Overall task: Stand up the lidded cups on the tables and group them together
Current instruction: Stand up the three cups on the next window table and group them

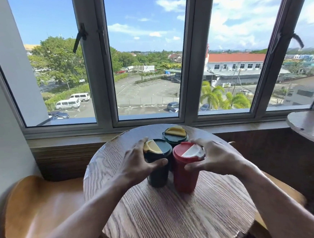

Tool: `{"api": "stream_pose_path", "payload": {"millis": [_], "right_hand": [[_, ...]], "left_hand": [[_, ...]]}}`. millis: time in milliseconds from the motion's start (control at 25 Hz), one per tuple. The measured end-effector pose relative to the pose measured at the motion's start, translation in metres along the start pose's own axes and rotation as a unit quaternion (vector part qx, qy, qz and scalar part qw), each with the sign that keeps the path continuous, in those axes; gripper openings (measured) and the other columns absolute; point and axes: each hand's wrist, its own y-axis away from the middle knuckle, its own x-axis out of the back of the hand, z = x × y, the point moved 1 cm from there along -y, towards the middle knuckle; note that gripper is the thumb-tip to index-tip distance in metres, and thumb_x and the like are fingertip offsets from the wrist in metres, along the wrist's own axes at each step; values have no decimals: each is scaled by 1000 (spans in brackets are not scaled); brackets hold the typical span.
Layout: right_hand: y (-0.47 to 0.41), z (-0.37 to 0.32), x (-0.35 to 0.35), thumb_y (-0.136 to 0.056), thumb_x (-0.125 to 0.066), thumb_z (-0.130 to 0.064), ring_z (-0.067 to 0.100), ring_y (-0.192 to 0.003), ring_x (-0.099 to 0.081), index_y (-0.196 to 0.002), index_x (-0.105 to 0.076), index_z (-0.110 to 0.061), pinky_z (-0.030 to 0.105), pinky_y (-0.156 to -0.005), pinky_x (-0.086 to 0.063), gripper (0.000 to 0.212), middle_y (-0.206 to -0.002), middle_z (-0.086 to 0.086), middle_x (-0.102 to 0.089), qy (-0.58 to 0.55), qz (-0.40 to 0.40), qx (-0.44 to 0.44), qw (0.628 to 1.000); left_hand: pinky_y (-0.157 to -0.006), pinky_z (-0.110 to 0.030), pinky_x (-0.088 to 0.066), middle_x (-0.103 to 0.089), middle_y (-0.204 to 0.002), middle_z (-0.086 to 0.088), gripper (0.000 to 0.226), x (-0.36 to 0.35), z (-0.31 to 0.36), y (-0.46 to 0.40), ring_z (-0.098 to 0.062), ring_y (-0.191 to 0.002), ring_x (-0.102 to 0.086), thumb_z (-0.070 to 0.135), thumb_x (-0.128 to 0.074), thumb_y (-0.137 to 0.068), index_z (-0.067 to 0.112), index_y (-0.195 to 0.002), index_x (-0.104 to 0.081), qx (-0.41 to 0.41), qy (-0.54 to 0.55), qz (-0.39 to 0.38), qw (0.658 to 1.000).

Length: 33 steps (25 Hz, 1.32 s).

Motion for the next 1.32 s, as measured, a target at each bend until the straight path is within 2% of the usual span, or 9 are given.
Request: {"api": "stream_pose_path", "payload": {"millis": [40,120,320,440,520,720,960,1080,1320], "right_hand": [[0,0,0,-64,-86,-42,0,-101,-50,-140,-47,-24,-1,-72,-33,87,-113,-15,-59,-8,16,5,1000],[1,1,-1,-62,-87,-41,-1,-98,-52,-137,-50,-24,-6,-69,-33,85,-106,-19,-57,-21,30,14,999],[-1,6,-3,-61,-88,-40,1,-99,-59,-138,-49,-25,8,-81,-41,88,-110,-15,-61,-61,22,9,998],[0,5,-2,-64,-87,-40,-8,-90,-56,-139,-47,-27,-2,-72,-37,86,-107,-16,-60,-58,20,17,998],[0,6,-3,-64,-86,-45,-4,-94,-55,-141,-43,-28,-1,-71,-35,90,-117,-13,-60,-55,11,14,998],[-2,4,-3,-66,-83,-47,1,-106,-50,-144,-40,-23,-5,-73,-34,92,-128,-7,-58,-62,16,18,998],[-4,5,-9,-66,-80,-55,7,-109,-51,-142,-43,-26,20,-91,-36,89,-132,-3,-56,-44,40,22,998],[-5,4,-16,-70,-76,-56,13,-117,-50,-142,-44,-22,24,-94,-37,85,-136,-4,-52,-21,94,33,995],[-3,2,-25,-73,-76,-52,15,-107,-52,-137,-51,-20,24,-86,-37,76,-125,-1,-56,-13,133,26,991]], "left_hand": [[-86,-19,-43,-59,-130,-6,100,1,0,-1,-13,-103,-59,60,-80,-58,16,-139,-42,4,9,3,1000],[-83,-18,-46,-64,-123,-4,96,4,0,-4,-10,-98,-60,56,-83,-56,17,-136,-47,12,30,-1,999],[-88,-24,-51,-64,-122,-3,97,6,-2,-6,-12,-99,-62,52,-86,-53,17,-135,-48,20,51,-13,998],[-86,-22,-50,-63,-124,-3,98,7,-1,-5,-11,-99,-60,54,-85,-53,17,-136,-47,15,51,-18,998],[-87,-21,-46,-60,-130,-4,100,8,0,-6,-10,-103,-58,54,-84,-56,18,-139,-43,11,36,-29,999],[-103,-41,-44,-47,-144,-2,109,10,2,-6,-20,-122,-52,65,-79,-53,24,-143,-33,13,26,-46,999],[-98,-26,-37,-47,-143,-1,102,12,6,-3,-17,-123,-51,60,-78,-61,20,-144,-35,1,11,-26,1000],[-95,-24,-38,-50,-140,0,89,13,8,-2,-13,-119,-52,56,-76,-67,20,-140,-40,-18,-5,-2,1000],[-100,-33,-45,-56,-135,-2,80,13,9,-4,-16,-115,-57,46,-77,-70,22,-138,-44,-9,10,-6,1000]]}}
